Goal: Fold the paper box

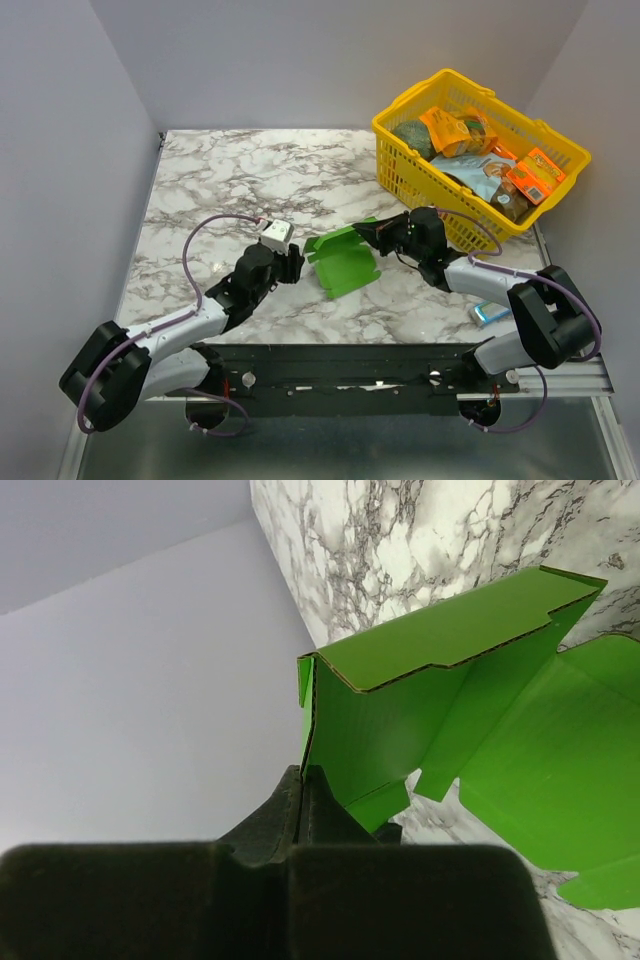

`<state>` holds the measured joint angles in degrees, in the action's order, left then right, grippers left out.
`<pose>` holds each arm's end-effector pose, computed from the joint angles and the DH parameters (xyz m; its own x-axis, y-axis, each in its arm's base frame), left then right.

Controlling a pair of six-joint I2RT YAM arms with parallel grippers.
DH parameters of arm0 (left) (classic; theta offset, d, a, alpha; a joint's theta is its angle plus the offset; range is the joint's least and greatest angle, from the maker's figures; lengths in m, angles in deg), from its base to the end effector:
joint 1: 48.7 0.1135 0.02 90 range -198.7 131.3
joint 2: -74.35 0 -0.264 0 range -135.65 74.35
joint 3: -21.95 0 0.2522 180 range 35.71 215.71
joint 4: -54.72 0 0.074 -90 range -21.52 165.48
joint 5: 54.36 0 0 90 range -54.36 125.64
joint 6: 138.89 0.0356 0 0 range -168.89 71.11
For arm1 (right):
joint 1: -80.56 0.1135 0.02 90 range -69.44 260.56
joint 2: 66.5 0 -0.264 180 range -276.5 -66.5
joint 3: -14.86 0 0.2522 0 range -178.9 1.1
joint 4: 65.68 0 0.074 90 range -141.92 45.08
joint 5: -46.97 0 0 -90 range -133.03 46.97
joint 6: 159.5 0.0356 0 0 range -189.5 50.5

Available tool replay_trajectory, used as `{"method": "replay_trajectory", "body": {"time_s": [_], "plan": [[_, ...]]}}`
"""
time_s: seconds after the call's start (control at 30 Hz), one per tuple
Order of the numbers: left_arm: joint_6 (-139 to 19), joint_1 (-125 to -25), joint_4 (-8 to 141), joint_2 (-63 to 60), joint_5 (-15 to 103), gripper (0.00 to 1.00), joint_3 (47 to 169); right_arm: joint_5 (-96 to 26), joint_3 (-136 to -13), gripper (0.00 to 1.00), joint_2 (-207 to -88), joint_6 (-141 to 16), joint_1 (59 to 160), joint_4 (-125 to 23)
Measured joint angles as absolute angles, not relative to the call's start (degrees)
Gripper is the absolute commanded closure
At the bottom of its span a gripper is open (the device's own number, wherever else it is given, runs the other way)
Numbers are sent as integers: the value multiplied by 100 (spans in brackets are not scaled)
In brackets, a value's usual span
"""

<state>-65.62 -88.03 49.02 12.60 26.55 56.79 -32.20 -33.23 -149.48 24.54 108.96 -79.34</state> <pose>0.1750 -0.1362 0.1924 -0.4154 -0.0271 -0.9093 0.4097 0.8869 -0.2136 0.2573 0.1468 0.1918 -0.5972 0.7909 0.1335 0.3615 0.1168 0.9250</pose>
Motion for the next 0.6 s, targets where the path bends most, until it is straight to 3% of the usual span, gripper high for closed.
{"method": "replay_trajectory", "body": {"time_s": [0.6], "plan": [[-6669,-8128,3381,-312,2559,54,6391,-3177,-3303,99,-14985,2449,10896,-8085]]}}
